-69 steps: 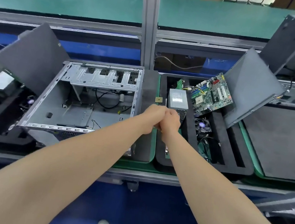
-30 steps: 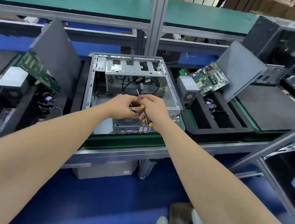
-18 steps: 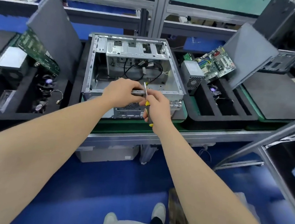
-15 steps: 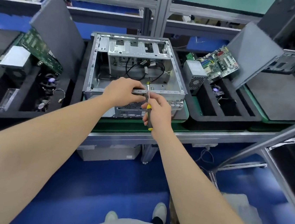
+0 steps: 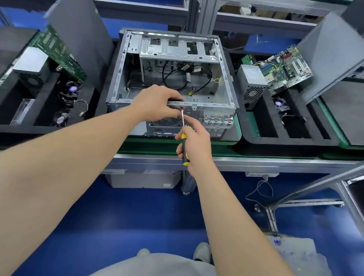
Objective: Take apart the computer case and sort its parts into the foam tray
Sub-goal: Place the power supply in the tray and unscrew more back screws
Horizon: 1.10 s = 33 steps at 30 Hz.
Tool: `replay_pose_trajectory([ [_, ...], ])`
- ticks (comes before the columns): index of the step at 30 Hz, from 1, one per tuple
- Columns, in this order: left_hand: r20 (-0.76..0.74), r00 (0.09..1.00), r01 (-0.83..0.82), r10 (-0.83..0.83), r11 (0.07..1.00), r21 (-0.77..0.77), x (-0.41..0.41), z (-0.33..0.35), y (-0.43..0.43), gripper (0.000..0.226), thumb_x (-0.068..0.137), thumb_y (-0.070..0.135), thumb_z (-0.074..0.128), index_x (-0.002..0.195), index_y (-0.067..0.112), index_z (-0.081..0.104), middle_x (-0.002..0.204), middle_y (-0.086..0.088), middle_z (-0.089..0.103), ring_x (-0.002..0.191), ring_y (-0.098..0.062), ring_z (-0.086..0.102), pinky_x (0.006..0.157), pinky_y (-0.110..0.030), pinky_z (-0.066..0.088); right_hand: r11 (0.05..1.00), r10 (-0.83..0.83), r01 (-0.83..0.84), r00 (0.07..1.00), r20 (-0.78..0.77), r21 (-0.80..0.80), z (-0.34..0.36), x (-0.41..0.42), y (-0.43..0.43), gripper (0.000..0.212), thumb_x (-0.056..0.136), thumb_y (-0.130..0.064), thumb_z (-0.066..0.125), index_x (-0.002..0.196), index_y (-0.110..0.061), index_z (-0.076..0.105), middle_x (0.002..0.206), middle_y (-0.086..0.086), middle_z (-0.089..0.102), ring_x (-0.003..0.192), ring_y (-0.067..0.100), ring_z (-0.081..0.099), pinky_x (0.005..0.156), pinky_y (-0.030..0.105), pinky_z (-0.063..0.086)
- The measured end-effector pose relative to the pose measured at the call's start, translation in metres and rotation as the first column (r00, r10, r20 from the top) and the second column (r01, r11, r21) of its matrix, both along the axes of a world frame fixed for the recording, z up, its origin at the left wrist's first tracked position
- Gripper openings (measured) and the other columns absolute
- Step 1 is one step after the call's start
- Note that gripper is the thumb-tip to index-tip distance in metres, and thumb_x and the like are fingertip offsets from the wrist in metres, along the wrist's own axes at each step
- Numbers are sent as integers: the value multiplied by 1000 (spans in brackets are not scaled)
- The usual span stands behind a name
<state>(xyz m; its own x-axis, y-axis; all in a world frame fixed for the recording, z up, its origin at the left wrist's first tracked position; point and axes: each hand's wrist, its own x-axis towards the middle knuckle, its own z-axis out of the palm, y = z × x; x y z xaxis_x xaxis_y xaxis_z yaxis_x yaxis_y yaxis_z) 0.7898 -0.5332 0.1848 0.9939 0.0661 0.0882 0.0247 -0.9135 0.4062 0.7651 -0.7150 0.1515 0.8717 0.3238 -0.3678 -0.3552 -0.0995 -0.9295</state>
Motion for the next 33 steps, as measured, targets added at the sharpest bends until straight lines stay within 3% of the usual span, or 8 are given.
replay_pose_trajectory([
  [8,-3,1000,-21,21,1000,4,4,-3,2,46,82,50,66,127,41,66,122,14,71,106,-12,65,78,-30,49,999,-8,10,999,34,-53,3,2,0,47,100,-11,47,129,-41,69,83,4,68,48,19,52,43,28,43],
  [13,-14,1000,-19,19,1000,-2,4,-3,2,46,81,51,64,126,42,66,120,14,71,105,-13,65,84,-37,55,1000,-27,27,999,-23,-4,5,3,1,52,95,-7,45,118,-44,74,79,4,67,46,20,50,43,28,42],
  [17,-6,1000,-14,14,1000,-20,3,-3,3,45,82,56,62,124,41,67,116,15,73,89,-8,61,78,-33,53,999,-33,34,999,-33,25,5,3,1,51,101,-12,42,127,-46,71,69,0,61,45,17,46,42,28,40],
  [21,2,1000,-4,4,1000,-22,3,-3,2,45,84,55,62,125,39,68,115,15,73,86,-6,59,72,-30,47,1000,-23,23,1000,13,-17,6,4,-1,53,102,-12,42,136,-44,68,75,3,61,45,18,45,41,28,40],
  [25,-8,1000,-8,8,1000,-8,2,-2,1,45,84,54,63,126,39,67,118,14,72,96,-10,64,78,-33,52,994,-12,22,995,97,-105,5,3,-2,57,103,-11,42,142,-46,63,76,1,62,47,16,43,40,25,39],
  [29,-27,1000,-6,6,1000,-5,1,1,1,45,84,53,63,126,38,67,117,13,73,101,-14,67,85,-40,56,999,-4,5,999,32,-43,6,2,-2,55,104,-12,43,140,-47,64,77,1,61,49,16,45,41,27,39],
  [30,-28,1000,-7,7,1000,-6,1,2,1,45,84,52,63,126,38,67,118,13,73,101,-14,67,86,-40,56,999,-9,12,999,47,-52,8,2,-2,55,103,-12,43,141,-46,65,77,1,62,49,15,46,41,27,39],
  [33,-29,1000,-13,13,1000,-6,1,2,0,43,83,51,64,124,39,68,115,13,74,99,-14,67,85,-40,55,956,50,31,963,266,-291,12,5,0,57,101,-10,43,143,-43,63,75,-2,63,52,14,48,46,27,41],
])
